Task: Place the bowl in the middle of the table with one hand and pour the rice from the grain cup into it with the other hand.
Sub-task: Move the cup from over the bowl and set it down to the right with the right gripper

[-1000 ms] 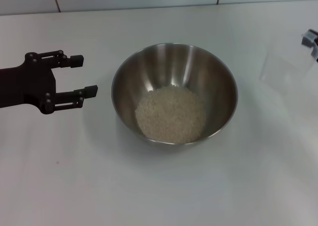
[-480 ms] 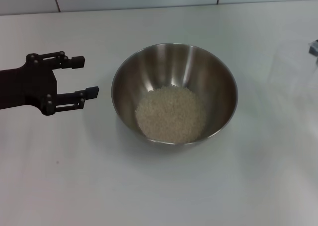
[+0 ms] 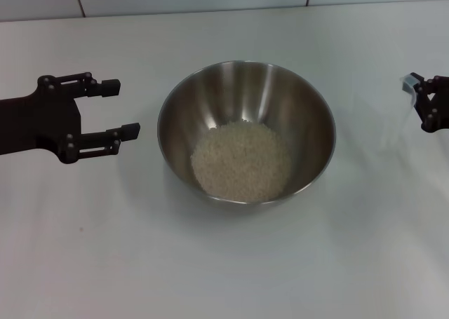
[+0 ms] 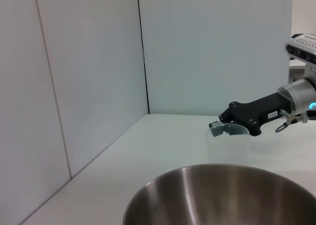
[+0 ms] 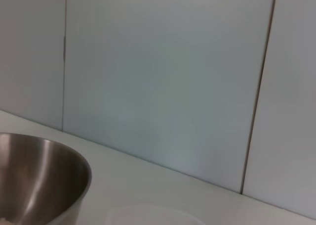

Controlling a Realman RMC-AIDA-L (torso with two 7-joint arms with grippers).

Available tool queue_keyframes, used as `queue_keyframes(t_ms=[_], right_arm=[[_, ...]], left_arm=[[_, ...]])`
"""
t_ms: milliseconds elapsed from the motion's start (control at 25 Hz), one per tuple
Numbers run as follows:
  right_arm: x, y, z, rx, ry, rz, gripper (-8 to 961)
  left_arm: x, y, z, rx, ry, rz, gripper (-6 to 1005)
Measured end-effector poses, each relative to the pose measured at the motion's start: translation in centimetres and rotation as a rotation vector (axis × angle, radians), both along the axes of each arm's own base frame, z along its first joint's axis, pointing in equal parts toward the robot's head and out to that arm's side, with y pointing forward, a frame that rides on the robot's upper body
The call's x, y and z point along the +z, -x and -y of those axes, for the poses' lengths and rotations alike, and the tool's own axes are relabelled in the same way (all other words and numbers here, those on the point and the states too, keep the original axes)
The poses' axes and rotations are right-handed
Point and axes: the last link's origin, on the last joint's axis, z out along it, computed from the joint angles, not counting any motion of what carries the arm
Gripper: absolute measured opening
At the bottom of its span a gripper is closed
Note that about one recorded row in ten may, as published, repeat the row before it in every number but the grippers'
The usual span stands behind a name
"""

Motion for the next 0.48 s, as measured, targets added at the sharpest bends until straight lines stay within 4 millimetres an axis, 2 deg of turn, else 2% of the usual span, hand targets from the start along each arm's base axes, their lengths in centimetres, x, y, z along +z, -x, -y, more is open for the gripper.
queue_keyframes(t_ms=[480], right_arm=[[-0.36,0.0,-0.07,-0.009,0.001,0.001,68]], left_arm=[[-0.03,0.24,0.07,-0.001,-0.001,-0.001,724]])
